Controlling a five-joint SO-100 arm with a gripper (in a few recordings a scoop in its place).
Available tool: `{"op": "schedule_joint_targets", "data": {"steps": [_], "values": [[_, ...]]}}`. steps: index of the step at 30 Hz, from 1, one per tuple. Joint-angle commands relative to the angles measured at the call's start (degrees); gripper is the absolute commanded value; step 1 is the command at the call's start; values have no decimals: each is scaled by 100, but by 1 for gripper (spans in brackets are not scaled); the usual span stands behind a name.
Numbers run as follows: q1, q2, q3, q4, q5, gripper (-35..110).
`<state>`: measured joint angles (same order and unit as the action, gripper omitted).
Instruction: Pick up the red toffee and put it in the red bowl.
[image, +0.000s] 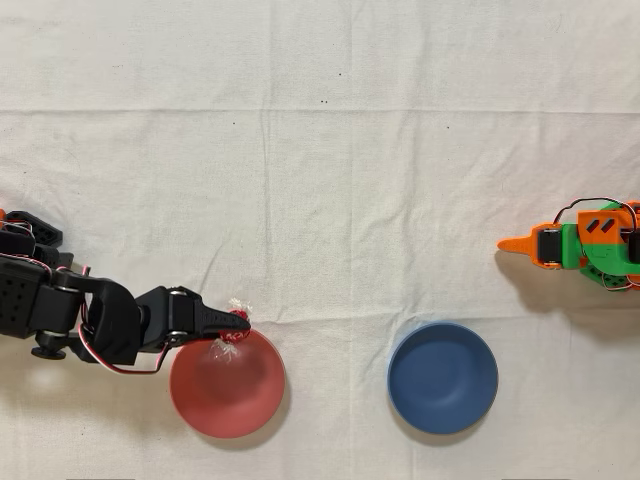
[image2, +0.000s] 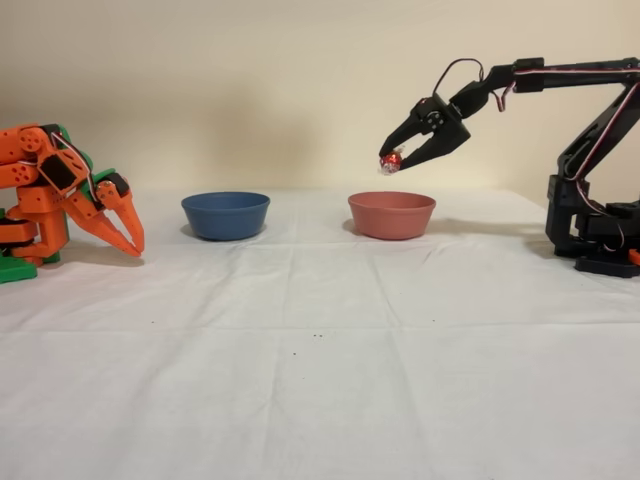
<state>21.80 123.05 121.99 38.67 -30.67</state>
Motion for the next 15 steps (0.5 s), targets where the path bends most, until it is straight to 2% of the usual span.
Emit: {"op": "schedule_joint_targets", "data": {"steps": [1, 15], "values": [[413, 272, -53, -237, -185, 10], [940, 202, 132, -624, -439, 10]]}}
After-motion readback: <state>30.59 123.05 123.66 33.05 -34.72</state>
